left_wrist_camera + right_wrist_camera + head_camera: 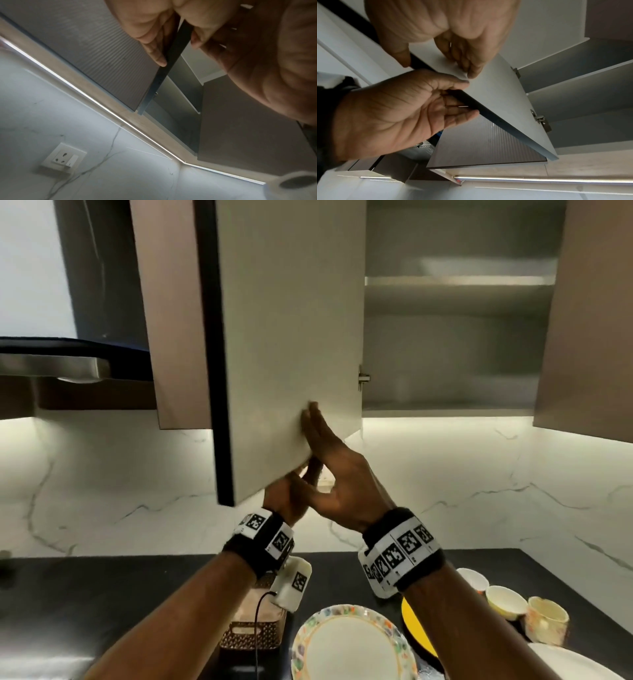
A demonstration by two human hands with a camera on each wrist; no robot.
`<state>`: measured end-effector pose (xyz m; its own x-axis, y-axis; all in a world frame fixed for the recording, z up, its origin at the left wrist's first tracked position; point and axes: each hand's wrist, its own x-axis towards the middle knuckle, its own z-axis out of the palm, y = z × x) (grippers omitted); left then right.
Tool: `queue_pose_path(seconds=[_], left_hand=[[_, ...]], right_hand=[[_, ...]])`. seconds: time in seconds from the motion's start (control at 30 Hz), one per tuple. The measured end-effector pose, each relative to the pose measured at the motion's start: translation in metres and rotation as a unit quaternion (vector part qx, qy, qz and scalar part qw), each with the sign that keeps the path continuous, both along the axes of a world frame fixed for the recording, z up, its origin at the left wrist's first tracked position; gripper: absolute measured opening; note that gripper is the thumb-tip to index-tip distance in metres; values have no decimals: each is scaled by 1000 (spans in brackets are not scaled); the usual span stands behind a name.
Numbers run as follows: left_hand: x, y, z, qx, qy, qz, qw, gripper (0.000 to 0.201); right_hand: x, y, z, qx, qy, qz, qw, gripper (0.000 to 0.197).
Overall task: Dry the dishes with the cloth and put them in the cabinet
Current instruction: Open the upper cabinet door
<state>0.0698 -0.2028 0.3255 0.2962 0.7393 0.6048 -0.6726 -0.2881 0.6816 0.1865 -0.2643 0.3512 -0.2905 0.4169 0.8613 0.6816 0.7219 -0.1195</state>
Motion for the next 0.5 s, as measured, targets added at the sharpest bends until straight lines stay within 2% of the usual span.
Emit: queue_pose_path(seconds=[0.03,0.07,0.1,0.17,0.23,0.37,0.5], left_hand=[[-3,6,3,-14,-61,97,993,65],[-8,13,0,-10,-90,119,989,61],[-7,7,2,7,-122,99,988,50],[-8,20,-2,-10,-97,160,982,26],[-13,32,-3,-24,-104,203,973,28],[-24,64,-6,-56,-140,217,964,25],[-30,96,-11,-58,-140,238,959,34]], right_hand=[[-5,4,1,-18,-10,5,1000,86],[-9,10,2,-43,-15,-2,999,82],[-12,16,1,-74,-20,-14,997,78],[-17,30,0,-135,-43,-31,989,73],[-23,47,1,-153,-75,-43,984,70],[-34,80,4,-174,-121,-75,974,64],[-38,105,4,-172,-157,-89,969,64]])
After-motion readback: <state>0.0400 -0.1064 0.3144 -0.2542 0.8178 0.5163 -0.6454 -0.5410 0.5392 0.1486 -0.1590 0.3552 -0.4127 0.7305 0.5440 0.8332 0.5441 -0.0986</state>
